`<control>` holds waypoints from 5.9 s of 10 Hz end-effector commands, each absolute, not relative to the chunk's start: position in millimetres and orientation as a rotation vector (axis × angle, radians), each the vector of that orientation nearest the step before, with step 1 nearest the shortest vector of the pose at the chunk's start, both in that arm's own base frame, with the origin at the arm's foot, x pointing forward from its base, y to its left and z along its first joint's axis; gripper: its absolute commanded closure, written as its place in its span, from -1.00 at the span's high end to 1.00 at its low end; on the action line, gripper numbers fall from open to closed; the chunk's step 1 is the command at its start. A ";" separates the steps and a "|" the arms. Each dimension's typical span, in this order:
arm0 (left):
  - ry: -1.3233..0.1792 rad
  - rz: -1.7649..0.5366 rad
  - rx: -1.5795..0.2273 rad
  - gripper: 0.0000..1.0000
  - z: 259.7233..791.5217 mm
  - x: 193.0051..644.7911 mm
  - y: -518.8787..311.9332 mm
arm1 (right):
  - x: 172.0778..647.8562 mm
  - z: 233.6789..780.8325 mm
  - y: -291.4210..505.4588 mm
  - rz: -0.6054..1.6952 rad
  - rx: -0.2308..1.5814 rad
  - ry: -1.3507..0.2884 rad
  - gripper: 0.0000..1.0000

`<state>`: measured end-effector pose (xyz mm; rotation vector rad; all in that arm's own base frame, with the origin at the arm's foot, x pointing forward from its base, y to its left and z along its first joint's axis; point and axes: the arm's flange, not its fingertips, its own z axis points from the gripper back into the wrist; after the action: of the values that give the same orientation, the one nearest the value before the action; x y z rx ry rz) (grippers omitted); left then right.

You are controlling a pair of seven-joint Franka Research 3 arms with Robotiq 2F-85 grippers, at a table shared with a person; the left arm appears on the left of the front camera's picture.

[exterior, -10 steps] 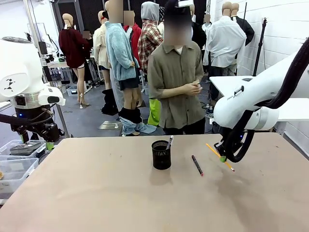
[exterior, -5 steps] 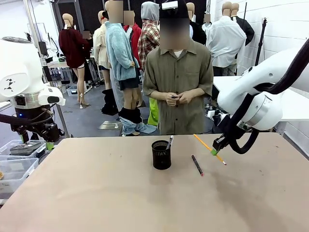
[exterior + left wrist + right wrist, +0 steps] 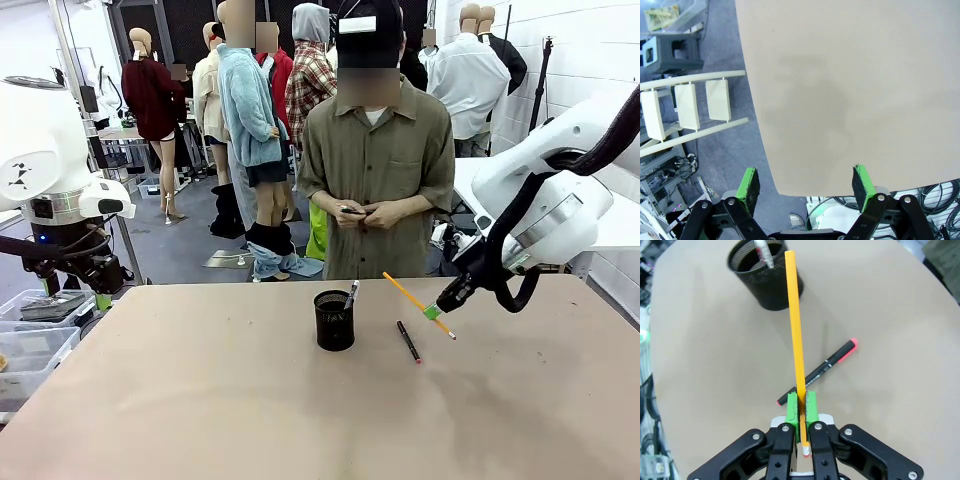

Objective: Place the pens into the pen holder.
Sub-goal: Pick up a writing instrument from the table and place it into the Pen holder.

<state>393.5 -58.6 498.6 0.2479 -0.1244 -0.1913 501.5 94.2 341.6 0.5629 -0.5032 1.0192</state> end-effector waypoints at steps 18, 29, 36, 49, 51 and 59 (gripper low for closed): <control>-0.119 -0.182 0.265 0.92 499.8 392.2 -58.3 | 526.6 330.6 99.6 1.332 0.978 -1.002 -1.00; -0.119 -0.182 0.265 0.92 499.8 392.2 -58.3 | 470.5 342.7 -2.1 1.364 0.986 -1.100 -1.00; -0.119 -0.182 0.265 0.92 499.8 392.2 -58.3 | 413.0 365.8 -63.8 1.217 0.889 -1.264 -1.00; -0.119 -0.182 0.265 0.92 499.8 392.2 -58.3 | 519.4 419.3 154.5 1.453 0.966 -1.304 -1.00; -0.119 -0.182 0.265 0.92 499.8 392.2 -58.3 | 530.8 410.2 190.2 1.496 0.997 -1.238 -1.00; -0.119 -0.182 0.265 0.92 499.8 392.2 -58.3 | 531.5 389.6 198.2 1.483 0.990 -1.306 -1.00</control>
<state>393.3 -58.4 498.9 0.2461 -0.1234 -0.1921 533.5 199.8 397.2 1.0180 -1.2594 1.4978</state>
